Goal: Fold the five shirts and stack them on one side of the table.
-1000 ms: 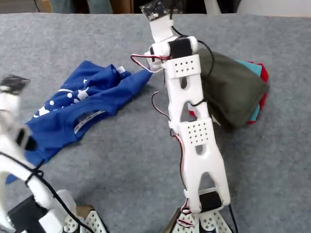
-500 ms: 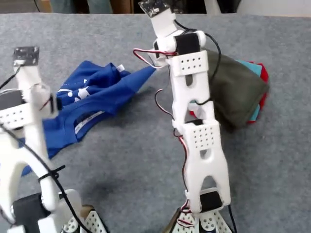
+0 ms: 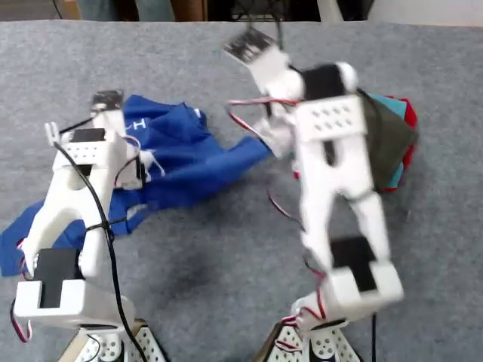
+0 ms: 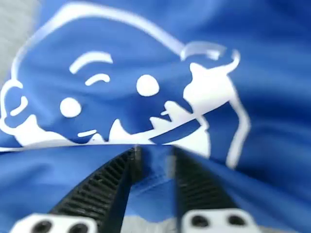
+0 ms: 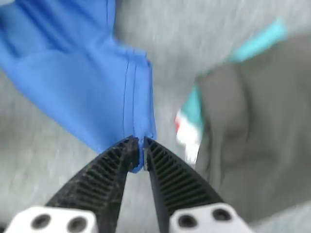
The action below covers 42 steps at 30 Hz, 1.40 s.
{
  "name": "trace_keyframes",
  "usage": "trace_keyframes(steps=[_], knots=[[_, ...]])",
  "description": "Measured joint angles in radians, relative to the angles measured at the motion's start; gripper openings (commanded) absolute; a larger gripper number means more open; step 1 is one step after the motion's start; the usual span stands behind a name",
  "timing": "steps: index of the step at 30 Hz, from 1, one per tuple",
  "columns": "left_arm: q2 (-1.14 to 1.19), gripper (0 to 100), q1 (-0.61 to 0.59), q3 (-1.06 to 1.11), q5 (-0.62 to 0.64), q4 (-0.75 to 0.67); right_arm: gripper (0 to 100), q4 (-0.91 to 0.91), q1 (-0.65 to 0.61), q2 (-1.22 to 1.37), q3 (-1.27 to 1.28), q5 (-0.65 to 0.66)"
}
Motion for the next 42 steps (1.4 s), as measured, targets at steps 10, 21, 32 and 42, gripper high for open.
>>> trace_keyframes(steps=[10, 21, 32, 42], knots=[[-0.157, 3, 0.230, 0.000, -0.381, 0.387, 1.4, 0.000, 0.264, -0.364, 0.404, 0.256], [-0.253, 9, 0.215, -0.006, -0.913, 0.586, 1.4, 0.002, 0.301, -0.457, 0.466, 0.396], [-0.281, 24, -0.003, -0.459, -0.936, 0.535, 1.4, 0.002, 0.308, -0.457, 0.466, 0.425], [0.273, 27, 0.158, -0.485, -0.301, 0.097, 1.4, 0.000, 0.290, -0.457, 0.470, 0.425]])
